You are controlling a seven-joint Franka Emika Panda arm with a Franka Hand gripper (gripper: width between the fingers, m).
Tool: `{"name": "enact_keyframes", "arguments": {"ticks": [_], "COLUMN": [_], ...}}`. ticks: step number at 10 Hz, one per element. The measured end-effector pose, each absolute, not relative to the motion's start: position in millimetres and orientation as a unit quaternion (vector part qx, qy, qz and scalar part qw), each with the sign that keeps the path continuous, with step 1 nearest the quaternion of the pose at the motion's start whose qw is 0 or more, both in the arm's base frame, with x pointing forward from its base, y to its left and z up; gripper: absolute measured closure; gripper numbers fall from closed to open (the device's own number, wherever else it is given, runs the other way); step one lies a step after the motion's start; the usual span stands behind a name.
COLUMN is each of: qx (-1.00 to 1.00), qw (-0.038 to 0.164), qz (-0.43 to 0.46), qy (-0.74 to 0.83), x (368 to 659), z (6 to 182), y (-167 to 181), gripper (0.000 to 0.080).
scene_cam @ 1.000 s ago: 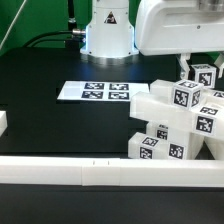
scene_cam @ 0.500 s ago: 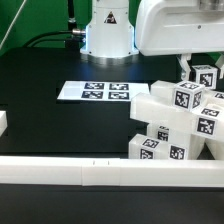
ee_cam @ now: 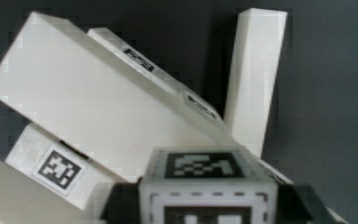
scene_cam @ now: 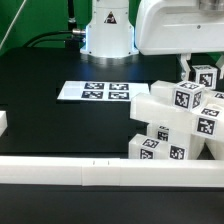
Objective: Assemble chair
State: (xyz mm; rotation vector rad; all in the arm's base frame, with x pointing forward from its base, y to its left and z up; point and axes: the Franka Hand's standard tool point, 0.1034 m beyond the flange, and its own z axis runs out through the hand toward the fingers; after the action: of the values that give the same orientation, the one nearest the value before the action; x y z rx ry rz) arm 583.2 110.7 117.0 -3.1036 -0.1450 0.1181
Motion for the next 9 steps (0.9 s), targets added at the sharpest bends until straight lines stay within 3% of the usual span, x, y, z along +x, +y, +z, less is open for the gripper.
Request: {"name": "enact_keyframes", "arguments": {"ticks": [5,9], "qx": [-0.991,-0.920], "qw": [0.010,0.009], "qz": [0.040,0.034], "qy": [0.130,0.391], "x": [582.9,578.0], "z": [116.8,115.6], "y": [112.4,120.5], "gripper": [0.0515,0.0515]}}
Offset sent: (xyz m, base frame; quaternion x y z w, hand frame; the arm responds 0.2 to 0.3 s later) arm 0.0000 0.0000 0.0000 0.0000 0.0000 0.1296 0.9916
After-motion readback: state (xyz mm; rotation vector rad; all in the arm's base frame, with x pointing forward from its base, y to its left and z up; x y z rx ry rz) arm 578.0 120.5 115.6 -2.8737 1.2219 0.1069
